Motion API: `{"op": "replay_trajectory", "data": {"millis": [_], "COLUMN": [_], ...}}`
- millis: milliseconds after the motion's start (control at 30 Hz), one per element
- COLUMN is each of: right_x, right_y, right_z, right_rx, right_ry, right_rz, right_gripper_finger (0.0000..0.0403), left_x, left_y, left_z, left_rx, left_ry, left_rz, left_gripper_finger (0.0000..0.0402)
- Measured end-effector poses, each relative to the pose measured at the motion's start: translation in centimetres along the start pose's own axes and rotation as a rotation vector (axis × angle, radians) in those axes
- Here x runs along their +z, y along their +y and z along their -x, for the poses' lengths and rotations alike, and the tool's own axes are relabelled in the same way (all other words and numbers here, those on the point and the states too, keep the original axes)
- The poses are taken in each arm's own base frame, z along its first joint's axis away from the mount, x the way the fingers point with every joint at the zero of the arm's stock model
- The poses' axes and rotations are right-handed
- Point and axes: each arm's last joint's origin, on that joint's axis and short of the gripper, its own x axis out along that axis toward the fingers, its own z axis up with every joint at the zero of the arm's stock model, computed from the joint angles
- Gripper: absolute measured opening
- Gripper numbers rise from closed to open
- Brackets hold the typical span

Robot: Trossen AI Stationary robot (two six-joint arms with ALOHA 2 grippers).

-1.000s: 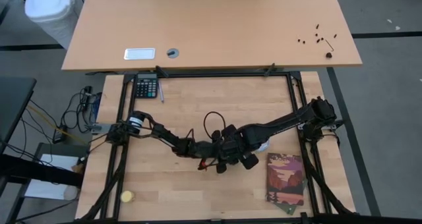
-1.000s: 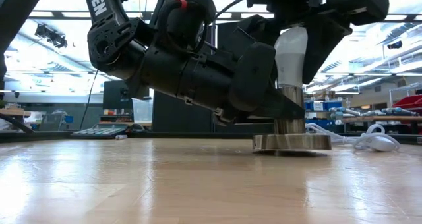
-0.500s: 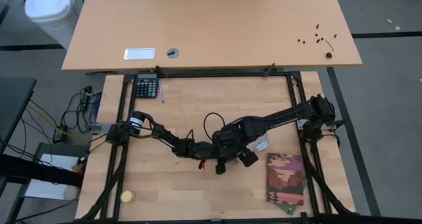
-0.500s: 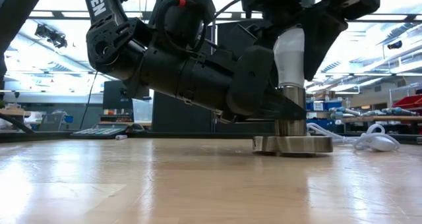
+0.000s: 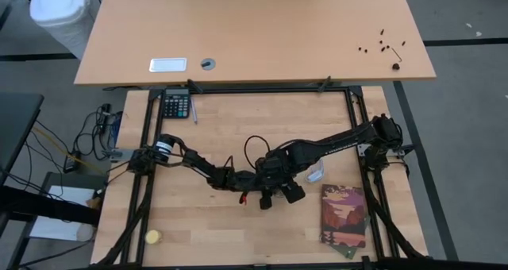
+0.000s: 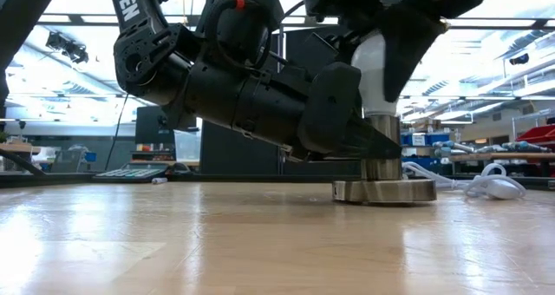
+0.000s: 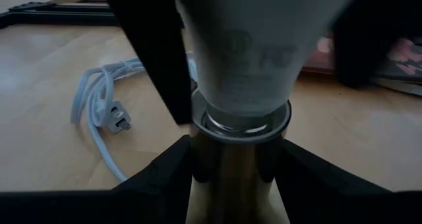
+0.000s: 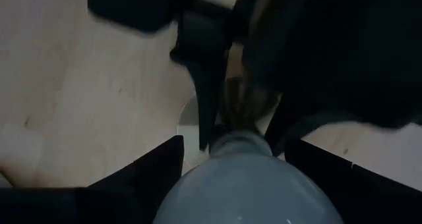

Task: Screw lightbulb
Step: Insert the lightbulb into the lamp socket

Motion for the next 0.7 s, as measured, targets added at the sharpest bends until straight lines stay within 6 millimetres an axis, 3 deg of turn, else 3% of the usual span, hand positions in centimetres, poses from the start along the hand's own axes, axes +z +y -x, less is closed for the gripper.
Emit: {"op": "replay_trajectory", "data": {"millis": [467,700], "right_x": [-0.7,-0.7], "right_y": [-1.0,-0.6], "right_z": [-0.1,-0.4], "right_rx": [0.037,0.030], "right_ry": [0.028,0.035], "right_rz": [-0.058,0.028], "right_gripper_finger": [0.0270,0.0263], "left_x": [0.0,0.0], "left_y": [-0.2,-0.3], "left_z": [0.0,0.1], "left_rx": [-0.003,-0.013], "left_ry": [-0.002,0.000], "left_rz": [-0.006,-0.010], "left_gripper_finger": [0.0188,0.0188]}}
